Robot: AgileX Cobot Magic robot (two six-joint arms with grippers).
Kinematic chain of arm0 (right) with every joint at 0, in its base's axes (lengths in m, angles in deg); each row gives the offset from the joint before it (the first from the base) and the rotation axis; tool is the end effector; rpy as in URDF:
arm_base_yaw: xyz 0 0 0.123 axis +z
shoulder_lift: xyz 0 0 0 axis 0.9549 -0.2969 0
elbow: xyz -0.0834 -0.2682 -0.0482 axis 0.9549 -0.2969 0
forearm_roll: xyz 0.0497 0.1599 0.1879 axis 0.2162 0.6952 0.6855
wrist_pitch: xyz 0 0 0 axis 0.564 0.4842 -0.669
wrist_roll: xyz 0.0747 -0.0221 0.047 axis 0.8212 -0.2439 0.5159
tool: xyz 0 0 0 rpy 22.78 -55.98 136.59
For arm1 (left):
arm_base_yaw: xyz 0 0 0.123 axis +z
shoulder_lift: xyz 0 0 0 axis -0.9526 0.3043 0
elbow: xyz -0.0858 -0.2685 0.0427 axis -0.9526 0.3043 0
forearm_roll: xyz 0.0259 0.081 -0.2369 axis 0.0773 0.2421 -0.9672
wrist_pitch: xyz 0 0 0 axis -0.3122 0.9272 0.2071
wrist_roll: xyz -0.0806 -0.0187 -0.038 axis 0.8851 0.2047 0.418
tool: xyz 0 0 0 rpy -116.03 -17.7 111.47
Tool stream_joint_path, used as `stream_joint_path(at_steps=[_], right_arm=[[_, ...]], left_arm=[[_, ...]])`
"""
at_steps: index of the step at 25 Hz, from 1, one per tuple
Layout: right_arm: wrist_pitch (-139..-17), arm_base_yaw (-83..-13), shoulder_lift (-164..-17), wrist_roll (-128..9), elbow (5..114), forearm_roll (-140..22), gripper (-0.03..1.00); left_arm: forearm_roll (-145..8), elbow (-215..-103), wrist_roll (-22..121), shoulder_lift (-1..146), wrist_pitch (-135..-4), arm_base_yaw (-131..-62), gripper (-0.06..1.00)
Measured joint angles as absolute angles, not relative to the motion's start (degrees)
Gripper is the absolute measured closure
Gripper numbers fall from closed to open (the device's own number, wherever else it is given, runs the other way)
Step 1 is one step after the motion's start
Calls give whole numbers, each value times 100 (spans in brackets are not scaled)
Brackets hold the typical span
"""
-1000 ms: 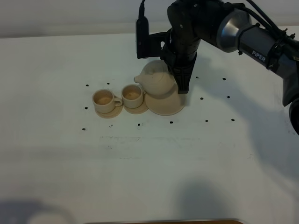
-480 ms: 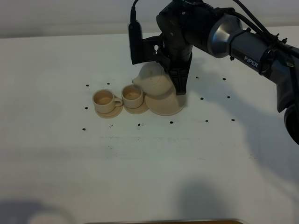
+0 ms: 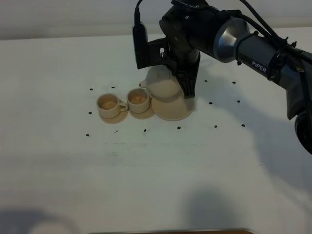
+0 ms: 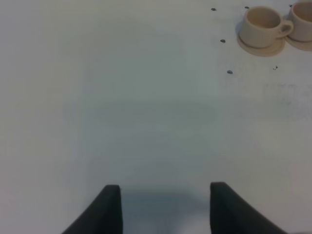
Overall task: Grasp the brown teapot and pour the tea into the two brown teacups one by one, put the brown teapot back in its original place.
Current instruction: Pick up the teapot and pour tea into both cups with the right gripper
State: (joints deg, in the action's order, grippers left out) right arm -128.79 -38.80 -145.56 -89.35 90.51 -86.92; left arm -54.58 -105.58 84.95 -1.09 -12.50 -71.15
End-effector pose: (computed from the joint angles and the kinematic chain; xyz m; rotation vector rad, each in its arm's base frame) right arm 0.4165 0.2474 0.2103 -2.0719 1.9344 -0.5436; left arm -0.0009 -0.0001 0.2649 -0.0448 2.0846 -0.0020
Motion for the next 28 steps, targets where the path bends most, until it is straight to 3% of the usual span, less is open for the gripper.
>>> stream_joint_path(at_steps=[28], right_arm=[[-13009,-3644,-14543,-8993,9051,-9081,88]], left_arm=[[-5458,-10558,8495,-109,-1250,-7115,47]])
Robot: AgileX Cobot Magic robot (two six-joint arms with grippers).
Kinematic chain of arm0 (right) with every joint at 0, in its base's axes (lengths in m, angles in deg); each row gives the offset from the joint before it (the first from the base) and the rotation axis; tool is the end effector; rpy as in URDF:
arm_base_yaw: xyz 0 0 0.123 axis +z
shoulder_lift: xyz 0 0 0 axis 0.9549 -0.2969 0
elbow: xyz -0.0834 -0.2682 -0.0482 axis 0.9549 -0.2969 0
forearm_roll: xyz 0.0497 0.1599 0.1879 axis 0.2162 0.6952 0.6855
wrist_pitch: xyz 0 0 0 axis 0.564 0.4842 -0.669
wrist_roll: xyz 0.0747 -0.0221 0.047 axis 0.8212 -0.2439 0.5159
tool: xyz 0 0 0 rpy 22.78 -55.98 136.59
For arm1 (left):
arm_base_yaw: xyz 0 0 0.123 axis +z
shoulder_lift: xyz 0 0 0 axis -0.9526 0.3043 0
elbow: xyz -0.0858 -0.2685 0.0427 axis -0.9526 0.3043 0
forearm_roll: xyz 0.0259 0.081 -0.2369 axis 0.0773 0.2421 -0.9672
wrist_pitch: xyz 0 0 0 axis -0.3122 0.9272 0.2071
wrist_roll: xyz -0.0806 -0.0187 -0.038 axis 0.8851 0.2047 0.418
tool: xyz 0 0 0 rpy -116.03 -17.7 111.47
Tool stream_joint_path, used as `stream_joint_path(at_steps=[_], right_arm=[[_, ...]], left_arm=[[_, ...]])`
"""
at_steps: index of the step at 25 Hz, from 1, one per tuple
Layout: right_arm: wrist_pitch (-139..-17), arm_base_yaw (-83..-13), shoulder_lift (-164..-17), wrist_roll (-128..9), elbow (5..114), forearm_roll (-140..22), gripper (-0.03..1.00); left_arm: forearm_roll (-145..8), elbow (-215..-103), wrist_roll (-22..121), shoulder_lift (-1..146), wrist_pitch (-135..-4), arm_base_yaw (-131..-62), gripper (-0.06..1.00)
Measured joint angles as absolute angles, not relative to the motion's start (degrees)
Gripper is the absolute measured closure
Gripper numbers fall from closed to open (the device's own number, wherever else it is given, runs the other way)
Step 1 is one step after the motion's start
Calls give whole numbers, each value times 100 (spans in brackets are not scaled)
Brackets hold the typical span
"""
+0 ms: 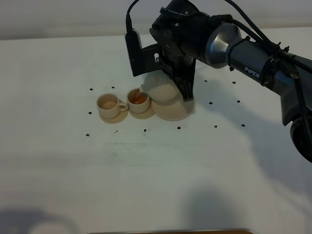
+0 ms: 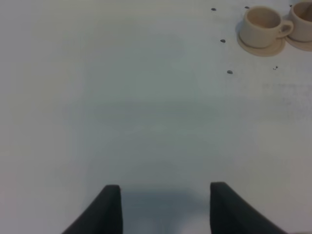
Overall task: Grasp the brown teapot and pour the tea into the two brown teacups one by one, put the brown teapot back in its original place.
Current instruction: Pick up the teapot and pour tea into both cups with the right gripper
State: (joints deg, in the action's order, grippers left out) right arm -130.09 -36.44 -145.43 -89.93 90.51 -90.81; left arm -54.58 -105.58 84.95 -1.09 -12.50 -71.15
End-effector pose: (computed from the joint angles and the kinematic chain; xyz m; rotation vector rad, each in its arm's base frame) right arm 0.4077 0.2590 0.2128 -2.1458 1.8645 -0.6298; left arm -0.0009 -0.0001 0.2649 -0.0448 2.0846 -0.0020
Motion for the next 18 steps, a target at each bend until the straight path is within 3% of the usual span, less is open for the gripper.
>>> stream_joint_path(at_steps=[18], right_arm=[[-13112,-3594,-14543,-9068,9051,-9390,88]], left_arm=[[-5458,-10558,8495,-109,-1250,-7115,47]])
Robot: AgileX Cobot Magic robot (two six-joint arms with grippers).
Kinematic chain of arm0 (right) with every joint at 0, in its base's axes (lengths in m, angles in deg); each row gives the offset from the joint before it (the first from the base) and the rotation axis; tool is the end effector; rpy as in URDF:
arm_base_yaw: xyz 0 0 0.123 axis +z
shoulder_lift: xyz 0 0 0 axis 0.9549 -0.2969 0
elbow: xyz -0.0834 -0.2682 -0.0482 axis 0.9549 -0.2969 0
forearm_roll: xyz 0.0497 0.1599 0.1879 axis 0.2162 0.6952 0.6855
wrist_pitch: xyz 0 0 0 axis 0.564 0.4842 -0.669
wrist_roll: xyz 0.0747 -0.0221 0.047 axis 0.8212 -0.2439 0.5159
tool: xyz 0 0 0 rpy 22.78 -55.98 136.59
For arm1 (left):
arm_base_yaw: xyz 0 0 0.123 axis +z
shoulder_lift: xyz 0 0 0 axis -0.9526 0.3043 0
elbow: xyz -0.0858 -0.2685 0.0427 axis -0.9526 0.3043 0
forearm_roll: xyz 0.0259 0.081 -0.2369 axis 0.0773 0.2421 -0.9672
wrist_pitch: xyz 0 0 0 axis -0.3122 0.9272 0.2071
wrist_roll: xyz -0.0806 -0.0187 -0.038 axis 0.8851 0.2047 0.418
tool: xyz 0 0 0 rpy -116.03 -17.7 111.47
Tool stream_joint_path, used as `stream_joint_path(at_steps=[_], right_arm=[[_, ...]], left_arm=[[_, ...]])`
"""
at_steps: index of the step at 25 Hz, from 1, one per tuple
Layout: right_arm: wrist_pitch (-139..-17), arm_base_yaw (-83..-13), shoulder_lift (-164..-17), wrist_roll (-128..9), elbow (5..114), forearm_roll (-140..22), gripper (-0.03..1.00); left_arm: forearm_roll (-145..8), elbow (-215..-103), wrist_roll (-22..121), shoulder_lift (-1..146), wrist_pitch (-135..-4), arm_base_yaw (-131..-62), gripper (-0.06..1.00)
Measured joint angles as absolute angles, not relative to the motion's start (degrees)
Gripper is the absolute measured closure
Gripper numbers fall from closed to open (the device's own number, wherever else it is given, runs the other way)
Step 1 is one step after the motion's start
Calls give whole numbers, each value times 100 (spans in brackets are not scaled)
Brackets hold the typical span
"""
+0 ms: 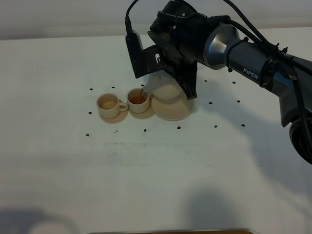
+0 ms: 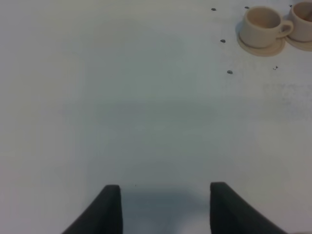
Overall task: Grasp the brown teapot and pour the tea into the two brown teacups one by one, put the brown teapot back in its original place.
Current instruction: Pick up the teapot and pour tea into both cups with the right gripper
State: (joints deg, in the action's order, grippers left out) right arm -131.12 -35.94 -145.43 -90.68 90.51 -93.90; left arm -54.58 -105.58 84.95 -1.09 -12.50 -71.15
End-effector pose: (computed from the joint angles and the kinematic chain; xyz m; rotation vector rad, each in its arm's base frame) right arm 0.4070 0.2585 0.2142 -2.1882 1.8311 -0.7055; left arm -0.0009 -0.0001 0.2649 -0.0448 2.0846 -0.0020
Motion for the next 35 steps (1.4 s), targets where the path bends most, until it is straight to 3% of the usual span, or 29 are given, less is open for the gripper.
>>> stream_joint_path(at_steps=[35], right_arm=[[-13118,-3447,-14543,-9100,9051,-9688,88]], left_arm=[[-5458,-10558,8495,-109,-1250,-7115,47]])
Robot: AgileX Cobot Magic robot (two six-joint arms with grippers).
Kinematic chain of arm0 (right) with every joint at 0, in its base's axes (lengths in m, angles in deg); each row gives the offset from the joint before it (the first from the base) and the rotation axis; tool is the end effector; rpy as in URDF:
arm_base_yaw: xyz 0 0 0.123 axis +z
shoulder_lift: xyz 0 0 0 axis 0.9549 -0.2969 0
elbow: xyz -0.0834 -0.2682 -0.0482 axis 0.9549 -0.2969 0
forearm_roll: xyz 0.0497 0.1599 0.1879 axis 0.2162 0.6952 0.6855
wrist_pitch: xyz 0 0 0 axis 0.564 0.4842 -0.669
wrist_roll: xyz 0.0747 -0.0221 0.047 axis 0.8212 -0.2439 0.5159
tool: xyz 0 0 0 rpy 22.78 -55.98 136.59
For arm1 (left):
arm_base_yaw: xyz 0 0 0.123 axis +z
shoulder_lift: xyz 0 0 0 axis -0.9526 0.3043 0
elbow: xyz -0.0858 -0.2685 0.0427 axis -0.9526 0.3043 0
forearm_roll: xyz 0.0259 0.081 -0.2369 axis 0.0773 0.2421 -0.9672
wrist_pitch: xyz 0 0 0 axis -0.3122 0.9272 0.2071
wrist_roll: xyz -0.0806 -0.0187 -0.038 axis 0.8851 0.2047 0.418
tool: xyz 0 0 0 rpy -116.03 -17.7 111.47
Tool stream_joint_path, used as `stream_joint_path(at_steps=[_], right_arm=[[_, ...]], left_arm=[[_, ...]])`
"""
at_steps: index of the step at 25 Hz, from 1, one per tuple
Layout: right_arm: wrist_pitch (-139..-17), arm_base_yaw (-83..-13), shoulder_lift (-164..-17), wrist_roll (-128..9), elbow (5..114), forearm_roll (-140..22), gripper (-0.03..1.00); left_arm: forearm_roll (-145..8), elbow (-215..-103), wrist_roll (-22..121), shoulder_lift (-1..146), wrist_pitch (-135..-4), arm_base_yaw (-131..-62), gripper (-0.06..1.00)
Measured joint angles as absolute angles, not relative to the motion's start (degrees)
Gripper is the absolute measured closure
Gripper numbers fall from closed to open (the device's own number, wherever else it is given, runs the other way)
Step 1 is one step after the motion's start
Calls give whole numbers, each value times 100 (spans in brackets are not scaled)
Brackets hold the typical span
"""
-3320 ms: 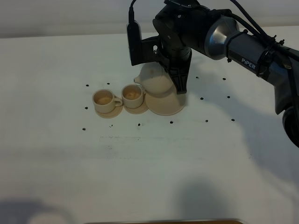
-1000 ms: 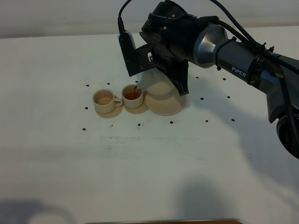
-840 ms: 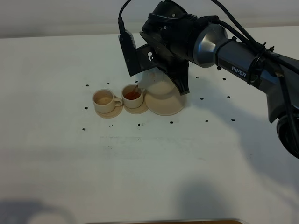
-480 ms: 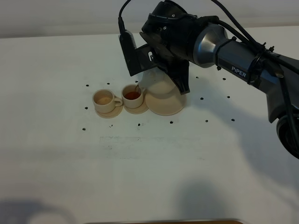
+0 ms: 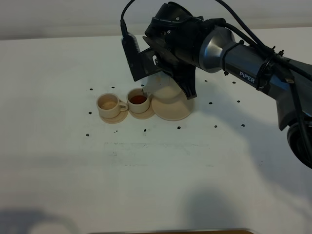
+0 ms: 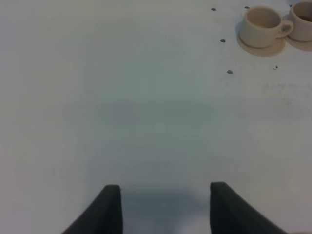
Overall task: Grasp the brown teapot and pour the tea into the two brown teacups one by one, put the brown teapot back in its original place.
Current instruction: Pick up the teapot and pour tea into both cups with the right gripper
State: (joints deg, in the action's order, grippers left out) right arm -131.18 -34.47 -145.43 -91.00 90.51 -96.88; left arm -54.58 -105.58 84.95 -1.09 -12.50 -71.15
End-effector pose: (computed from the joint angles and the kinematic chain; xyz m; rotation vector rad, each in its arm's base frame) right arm 0.4028 0.2661 0.2162 -2.2231 1.7684 -0.7725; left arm -0.0009 -0.0001 0.2649 -0.0448 2.0846 -0.0020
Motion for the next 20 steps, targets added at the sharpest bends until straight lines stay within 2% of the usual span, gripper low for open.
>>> stream_joint_path(at_steps=[20], right_arm=[[-13118,-3426,-14543,-9181,9051,-9820,88]], left_arm=[[-5458,-10558,8495,-109,-1250,-7115,47]])
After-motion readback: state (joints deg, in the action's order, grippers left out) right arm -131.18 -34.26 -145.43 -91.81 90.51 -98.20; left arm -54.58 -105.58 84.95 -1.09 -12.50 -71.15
